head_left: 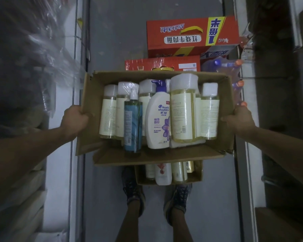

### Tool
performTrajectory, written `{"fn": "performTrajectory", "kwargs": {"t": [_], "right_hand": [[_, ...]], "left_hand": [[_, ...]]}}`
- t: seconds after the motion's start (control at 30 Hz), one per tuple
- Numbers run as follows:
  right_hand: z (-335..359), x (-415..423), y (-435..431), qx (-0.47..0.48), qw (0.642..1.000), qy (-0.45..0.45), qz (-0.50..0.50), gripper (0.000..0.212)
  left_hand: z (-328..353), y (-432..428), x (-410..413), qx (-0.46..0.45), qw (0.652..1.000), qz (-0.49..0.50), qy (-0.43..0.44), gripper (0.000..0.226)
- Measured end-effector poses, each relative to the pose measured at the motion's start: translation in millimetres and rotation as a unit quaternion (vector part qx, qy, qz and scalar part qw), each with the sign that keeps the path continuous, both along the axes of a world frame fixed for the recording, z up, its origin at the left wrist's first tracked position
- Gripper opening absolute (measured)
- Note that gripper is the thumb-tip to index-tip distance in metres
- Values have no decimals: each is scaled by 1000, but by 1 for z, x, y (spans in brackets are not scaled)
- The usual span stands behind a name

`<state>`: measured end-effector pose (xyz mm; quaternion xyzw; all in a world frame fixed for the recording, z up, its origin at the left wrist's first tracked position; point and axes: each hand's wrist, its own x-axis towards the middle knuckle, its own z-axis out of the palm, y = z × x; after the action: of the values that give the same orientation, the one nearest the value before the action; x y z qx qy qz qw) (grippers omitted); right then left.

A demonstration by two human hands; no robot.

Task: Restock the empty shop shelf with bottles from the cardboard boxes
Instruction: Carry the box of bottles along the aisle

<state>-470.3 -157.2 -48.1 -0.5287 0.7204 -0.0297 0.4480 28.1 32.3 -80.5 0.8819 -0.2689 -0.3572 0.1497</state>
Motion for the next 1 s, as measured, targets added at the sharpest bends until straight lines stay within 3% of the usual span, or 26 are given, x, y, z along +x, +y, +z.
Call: {"fn": "performTrajectory", "kwargs": {"t": [0.4,0.57,0.8,1.0], "right_hand": [[124,-54,71,55,998,30,-7,15],[201,-91,116,49,998,39,-12,10],[283,-153,185,33,998,59,-18,11],[311,-203,251,17,996,57,-73,12]], "left_hand": [[127,48,-28,48,998,-23,18,31],[218,73,-66,51,997,-53,18,8],[314,107,-119,62,994,-92,-4,19],[370,116,-166,52,989,-139,4,18]]}}
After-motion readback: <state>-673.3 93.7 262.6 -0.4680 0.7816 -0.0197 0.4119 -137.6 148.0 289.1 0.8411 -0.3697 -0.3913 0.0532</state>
